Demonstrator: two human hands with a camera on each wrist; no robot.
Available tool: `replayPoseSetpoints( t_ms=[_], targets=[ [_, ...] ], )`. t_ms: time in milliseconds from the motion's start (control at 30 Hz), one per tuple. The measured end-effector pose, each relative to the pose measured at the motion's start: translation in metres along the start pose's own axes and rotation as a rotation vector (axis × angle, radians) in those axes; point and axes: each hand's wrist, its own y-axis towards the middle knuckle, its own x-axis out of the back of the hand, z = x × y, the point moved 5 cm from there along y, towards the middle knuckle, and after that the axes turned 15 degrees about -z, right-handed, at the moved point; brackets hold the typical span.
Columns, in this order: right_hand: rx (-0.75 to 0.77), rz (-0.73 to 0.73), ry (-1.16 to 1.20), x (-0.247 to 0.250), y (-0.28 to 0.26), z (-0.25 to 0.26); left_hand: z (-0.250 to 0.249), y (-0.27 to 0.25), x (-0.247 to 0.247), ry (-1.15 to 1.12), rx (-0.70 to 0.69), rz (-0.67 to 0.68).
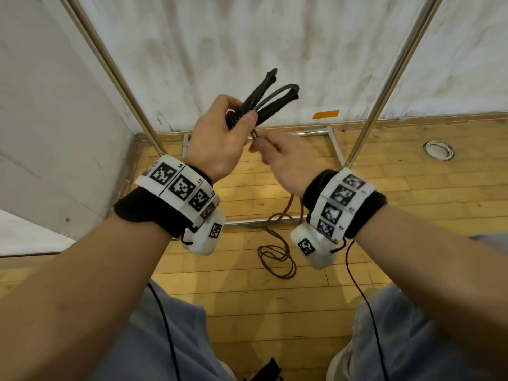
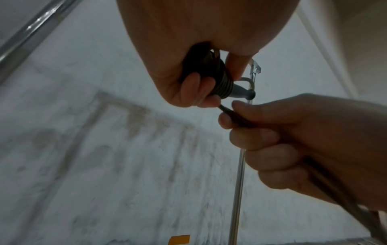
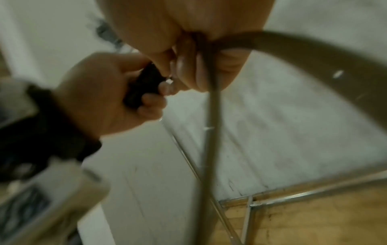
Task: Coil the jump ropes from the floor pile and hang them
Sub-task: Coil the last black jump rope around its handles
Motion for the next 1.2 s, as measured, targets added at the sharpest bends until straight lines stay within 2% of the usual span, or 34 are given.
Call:
replayPoseSetpoints(
  t_ms=[100,167,233,300,333,400,433,500,600,700,767,867,1033,1133,1200],
  targets=[
    [0.09,0.054,-0.309,-0.006,-0.005,0.001,0.002,-0.001,-0.004,0.073,-0.01,0.066],
    [0.053,0.047,-0.56,0.0,0.002,-0.009,-0.001,-0.009,-0.01,0.12,-0.035,0.13],
    [0.008,0.006,-0.618,0.008,0.01,-0.013,-0.006,-0.015,-0.017,0.128,-0.049,0.172],
    [-0.077,-0.026,-0.415,0.007,0.009,-0.014,-0.012,-0.016,-0.02,0.099,-0.065,0.175],
    [-0.18,0.016,-0.187,0.001,0.005,-0.016,-0.015,-0.014,-0.019,0.085,-0.07,0.162],
    [-0.419,0.205,0.301,-0.014,-0.011,-0.012,-0.017,-0.009,-0.014,0.073,-0.066,0.124],
    [-0.463,0.291,0.421,-0.018,-0.017,-0.01,-0.016,-0.005,-0.01,0.07,-0.058,0.099],
    [-0.388,0.337,0.325,-0.015,-0.017,-0.009,-0.012,0.003,0.001,0.084,-0.056,0.031],
    [-0.264,0.152,0.117,-0.003,-0.005,-0.012,-0.002,0.012,0.012,0.201,-0.061,-0.03],
    [-0.14,0.037,-0.074,0.001,-0.002,-0.012,0.012,0.016,0.014,0.331,-0.029,0.0],
    [-0.04,0.032,-0.213,0.003,-0.001,-0.01,0.02,0.016,0.014,0.41,-0.036,0.034],
    [0.01,0.096,-0.345,0.007,0.0,-0.007,0.03,0.015,0.014,0.547,-0.063,0.059],
    [0.07,0.198,-0.326,0.007,-0.006,0.006,0.044,0.009,0.002,0.755,-0.04,0.294],
    [0.08,0.164,-0.246,0.015,-0.001,0.013,0.043,-0.002,-0.015,0.8,-0.084,0.42],
    [0.101,0.102,-0.255,0.02,0.005,0.015,0.04,-0.009,-0.025,0.809,-0.139,0.445]
  ],
)
